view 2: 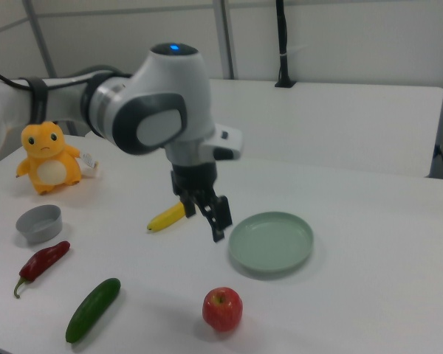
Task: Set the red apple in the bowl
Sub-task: 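Move the gripper over the red apple and lower onto it, then close the gripper around the red apple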
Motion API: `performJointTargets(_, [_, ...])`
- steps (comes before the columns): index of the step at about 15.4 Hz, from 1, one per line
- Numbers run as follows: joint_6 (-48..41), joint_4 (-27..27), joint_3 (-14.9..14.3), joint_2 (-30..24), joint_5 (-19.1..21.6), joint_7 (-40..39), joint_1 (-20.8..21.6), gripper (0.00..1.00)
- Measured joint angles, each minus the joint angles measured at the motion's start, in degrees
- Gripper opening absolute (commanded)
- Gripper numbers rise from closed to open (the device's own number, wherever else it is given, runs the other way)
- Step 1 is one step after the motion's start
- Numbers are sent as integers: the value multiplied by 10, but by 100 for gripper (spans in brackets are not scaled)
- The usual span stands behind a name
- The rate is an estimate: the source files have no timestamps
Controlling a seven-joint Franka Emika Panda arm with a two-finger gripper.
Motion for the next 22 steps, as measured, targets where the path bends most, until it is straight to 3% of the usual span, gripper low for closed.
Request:
performJointTargets(3, [5,-30,-2,2,-24,-43,-42,100])
performJointTargets(5, [10,-53,-2,8,-49,-76,-43,100])
performJointTargets(13, [94,-65,0,82,-53,-102,-41,100])
performJointTargets(16, [94,-80,0,88,-78,-105,-41,100])
performJointTargets(17, [94,-85,1,88,-81,-106,-41,95])
performJointTargets(18, [94,-89,2,89,-82,-106,-41,62])
performJointTargets(19, [99,-91,6,91,-82,-108,-41,46])
performJointTargets(20, [111,-95,10,93,-82,-108,-41,38])
performJointTargets(22, [120,-98,12,94,-84,-108,-41,38])
